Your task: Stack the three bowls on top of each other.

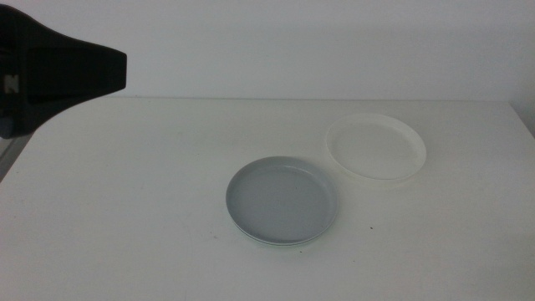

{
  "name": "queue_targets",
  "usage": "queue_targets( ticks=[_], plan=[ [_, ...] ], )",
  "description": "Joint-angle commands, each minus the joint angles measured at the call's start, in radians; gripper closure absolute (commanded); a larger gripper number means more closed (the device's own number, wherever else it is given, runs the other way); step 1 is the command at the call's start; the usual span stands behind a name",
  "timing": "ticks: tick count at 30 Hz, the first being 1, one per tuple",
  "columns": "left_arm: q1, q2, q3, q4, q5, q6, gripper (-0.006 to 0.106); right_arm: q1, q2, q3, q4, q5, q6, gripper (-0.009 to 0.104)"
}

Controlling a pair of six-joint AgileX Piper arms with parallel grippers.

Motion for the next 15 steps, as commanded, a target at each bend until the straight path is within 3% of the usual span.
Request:
queue_targets(
  ticks=[1, 15],
  plan=[
    [-0.003, 0.000, 0.000, -0.008, -0.015, 0.002, 0.007, -0.007, -0.004, 0.004, -0.020, -0.013, -0.002, 0.002],
    [-0.003, 0.000, 0.000, -0.001, -0.015, 0.002, 0.007, -0.007, -0.004, 0.004, -0.013, -0.128, -0.002, 0.002]
  ],
)
